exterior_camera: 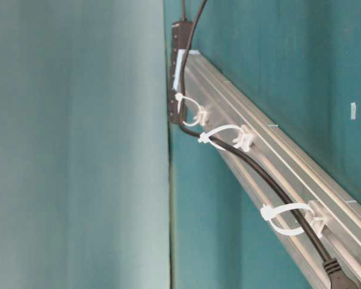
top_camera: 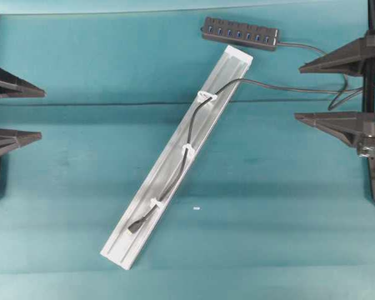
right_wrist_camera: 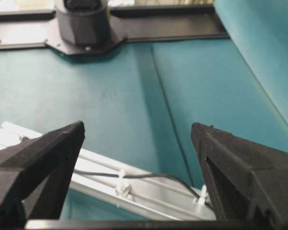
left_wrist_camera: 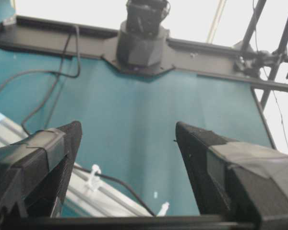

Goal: Pass the USB cable through three rings with both arms.

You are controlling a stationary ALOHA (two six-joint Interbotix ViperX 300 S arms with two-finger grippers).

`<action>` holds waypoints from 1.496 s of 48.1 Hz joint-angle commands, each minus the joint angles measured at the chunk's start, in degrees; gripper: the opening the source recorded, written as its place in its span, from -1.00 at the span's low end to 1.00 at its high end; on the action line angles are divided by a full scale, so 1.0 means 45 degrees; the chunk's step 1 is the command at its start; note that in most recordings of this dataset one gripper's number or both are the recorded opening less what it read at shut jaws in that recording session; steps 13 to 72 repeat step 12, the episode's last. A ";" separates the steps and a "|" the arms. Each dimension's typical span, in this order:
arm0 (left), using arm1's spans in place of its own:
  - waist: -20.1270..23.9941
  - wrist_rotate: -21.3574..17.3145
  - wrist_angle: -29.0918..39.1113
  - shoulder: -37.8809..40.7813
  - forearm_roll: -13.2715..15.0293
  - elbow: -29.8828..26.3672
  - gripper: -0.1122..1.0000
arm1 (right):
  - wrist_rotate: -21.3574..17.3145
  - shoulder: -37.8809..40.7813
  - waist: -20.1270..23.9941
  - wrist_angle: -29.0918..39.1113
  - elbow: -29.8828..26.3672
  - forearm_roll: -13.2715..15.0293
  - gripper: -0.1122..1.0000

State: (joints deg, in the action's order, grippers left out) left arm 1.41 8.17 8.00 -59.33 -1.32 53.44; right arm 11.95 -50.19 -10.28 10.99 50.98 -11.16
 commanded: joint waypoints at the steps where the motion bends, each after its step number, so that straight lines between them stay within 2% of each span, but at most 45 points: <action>1: 0.0039 0.0000 -0.0059 0.0059 -0.0039 -0.0156 0.77 | -0.0137 -0.0059 -0.0039 -0.0098 0.0000 0.0000 0.88; 72: 0.0059 0.0000 -0.0039 0.0059 -0.0059 -0.0078 0.77 | -0.0137 -0.0176 -0.0059 -0.0117 0.0098 -0.0020 0.88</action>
